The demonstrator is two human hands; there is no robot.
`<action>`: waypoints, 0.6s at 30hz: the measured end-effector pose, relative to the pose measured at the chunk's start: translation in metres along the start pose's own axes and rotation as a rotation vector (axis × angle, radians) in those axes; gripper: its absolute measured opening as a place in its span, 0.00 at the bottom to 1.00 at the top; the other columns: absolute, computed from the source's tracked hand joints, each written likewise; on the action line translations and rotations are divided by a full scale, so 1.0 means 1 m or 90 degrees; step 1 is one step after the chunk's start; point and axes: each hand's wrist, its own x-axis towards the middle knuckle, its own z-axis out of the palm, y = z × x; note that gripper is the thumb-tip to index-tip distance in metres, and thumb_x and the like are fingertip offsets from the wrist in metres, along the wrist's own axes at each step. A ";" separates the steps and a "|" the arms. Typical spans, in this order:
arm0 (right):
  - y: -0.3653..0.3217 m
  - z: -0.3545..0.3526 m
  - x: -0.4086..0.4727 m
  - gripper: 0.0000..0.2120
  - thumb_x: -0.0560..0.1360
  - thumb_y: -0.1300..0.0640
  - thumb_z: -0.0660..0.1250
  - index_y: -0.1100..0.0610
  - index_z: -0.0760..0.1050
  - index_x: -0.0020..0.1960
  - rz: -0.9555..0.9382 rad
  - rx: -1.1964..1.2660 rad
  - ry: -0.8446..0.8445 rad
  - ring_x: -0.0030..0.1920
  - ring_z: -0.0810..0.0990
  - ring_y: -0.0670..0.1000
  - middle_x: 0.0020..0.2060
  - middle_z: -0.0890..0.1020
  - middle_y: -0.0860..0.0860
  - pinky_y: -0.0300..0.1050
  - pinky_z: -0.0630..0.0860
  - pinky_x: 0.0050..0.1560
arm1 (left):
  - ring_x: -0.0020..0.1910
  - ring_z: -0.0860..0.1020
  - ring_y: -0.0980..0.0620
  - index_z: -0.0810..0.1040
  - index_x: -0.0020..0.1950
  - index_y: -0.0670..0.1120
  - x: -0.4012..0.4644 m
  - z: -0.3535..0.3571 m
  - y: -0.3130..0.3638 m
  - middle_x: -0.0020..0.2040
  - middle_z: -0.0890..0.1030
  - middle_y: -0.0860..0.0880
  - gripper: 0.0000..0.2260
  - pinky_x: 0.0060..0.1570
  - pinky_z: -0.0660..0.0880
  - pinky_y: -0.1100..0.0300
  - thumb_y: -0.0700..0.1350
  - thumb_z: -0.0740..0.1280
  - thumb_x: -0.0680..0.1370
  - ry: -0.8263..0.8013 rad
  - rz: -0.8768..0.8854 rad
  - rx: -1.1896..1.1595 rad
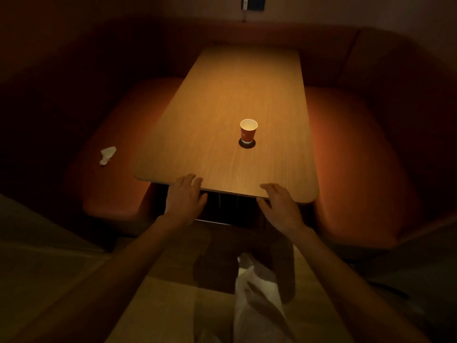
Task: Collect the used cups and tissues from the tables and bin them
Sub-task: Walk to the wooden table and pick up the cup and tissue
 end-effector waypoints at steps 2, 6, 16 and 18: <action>0.019 0.002 0.050 0.22 0.80 0.50 0.60 0.56 0.66 0.71 0.003 0.022 0.016 0.69 0.66 0.52 0.68 0.70 0.53 0.46 0.66 0.66 | 0.70 0.65 0.43 0.66 0.72 0.44 0.048 0.010 -0.001 0.73 0.66 0.42 0.23 0.69 0.63 0.48 0.53 0.60 0.80 -0.002 -0.010 -0.017; 0.053 0.003 0.150 0.24 0.78 0.48 0.63 0.53 0.65 0.71 0.025 0.073 0.022 0.69 0.66 0.49 0.69 0.70 0.50 0.41 0.65 0.63 | 0.71 0.64 0.45 0.64 0.73 0.46 0.146 0.021 0.005 0.74 0.64 0.44 0.23 0.69 0.63 0.50 0.53 0.60 0.80 -0.030 -0.053 -0.033; 0.094 0.055 0.298 0.45 0.68 0.50 0.76 0.46 0.53 0.76 0.268 0.407 0.020 0.70 0.67 0.51 0.72 0.65 0.48 0.55 0.69 0.68 | 0.72 0.63 0.47 0.64 0.73 0.47 0.259 0.055 -0.011 0.74 0.65 0.45 0.23 0.69 0.62 0.51 0.52 0.60 0.80 -0.069 -0.152 -0.070; 0.102 0.072 0.319 0.48 0.65 0.50 0.78 0.46 0.53 0.76 0.283 0.433 -0.009 0.71 0.67 0.53 0.74 0.64 0.48 0.55 0.68 0.69 | 0.71 0.64 0.47 0.64 0.73 0.47 0.270 0.064 -0.015 0.73 0.65 0.46 0.23 0.69 0.62 0.51 0.52 0.60 0.80 -0.078 -0.155 -0.065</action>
